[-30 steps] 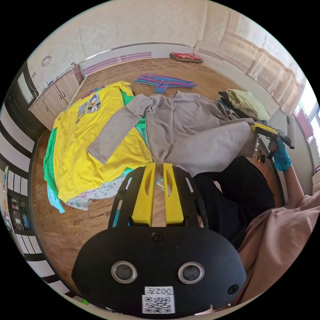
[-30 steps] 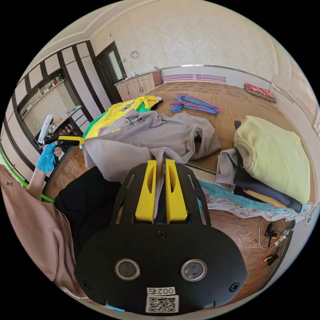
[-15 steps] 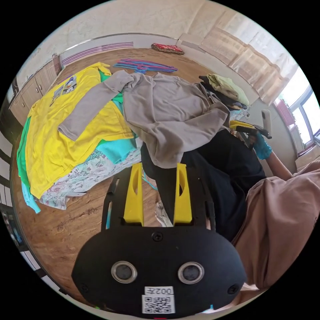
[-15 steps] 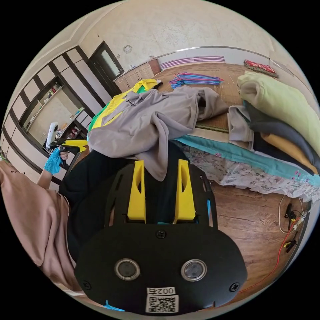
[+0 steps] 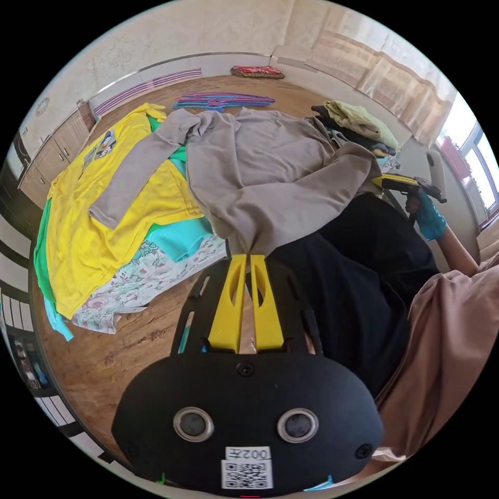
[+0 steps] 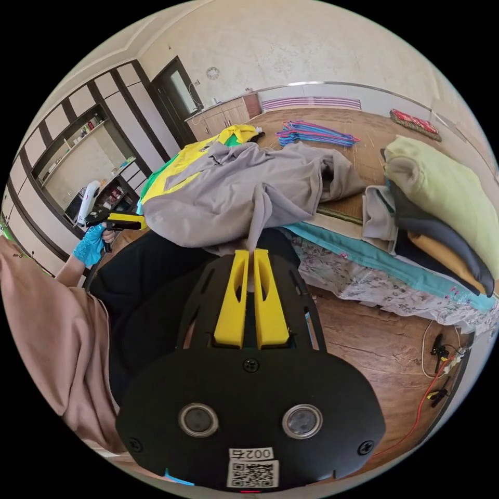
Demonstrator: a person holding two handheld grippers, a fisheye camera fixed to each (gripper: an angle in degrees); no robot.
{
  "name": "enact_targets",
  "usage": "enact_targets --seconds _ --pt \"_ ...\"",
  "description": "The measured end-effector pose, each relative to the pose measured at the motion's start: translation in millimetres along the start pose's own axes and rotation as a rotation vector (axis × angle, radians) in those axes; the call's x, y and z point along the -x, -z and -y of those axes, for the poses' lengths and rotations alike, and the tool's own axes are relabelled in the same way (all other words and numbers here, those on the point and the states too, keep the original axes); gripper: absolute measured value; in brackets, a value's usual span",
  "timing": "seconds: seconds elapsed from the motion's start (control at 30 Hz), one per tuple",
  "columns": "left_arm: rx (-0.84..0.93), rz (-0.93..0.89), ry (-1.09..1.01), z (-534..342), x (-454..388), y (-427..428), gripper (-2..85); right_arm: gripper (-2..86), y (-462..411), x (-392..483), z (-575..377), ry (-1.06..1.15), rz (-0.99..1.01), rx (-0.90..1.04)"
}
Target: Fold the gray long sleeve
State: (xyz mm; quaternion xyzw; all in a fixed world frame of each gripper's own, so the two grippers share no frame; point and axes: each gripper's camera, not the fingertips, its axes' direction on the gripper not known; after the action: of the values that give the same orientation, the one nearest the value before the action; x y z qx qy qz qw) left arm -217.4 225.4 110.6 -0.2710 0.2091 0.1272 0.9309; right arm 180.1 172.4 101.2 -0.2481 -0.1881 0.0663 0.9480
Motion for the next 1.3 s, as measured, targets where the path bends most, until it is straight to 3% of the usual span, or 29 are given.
enact_targets --seconds 0.17,0.33,0.53,1.0,1.3 --pt "-0.056 0.064 -0.048 -14.7 -9.1 62.7 -0.9 -0.6 58.7 31.6 -6.4 0.13 0.042 -0.092" --pt "0.01 0.061 -0.164 -23.4 -28.3 90.6 -0.9 -0.6 70.7 50.3 -17.2 0.228 0.101 0.04" --pt "0.145 0.073 -0.121 -39.6 -37.6 59.6 -1.0 0.2 35.5 52.7 -47.2 0.137 0.019 0.244" --pt "-0.089 -0.027 -0.064 18.6 -65.5 50.7 -0.8 2.3 0.6 127.0 6.1 0.205 -0.081 0.059" --pt "0.098 0.071 -0.083 48.2 -97.1 -9.2 0.7 4.9 -57.8 154.6 15.7 0.214 -0.176 0.205"
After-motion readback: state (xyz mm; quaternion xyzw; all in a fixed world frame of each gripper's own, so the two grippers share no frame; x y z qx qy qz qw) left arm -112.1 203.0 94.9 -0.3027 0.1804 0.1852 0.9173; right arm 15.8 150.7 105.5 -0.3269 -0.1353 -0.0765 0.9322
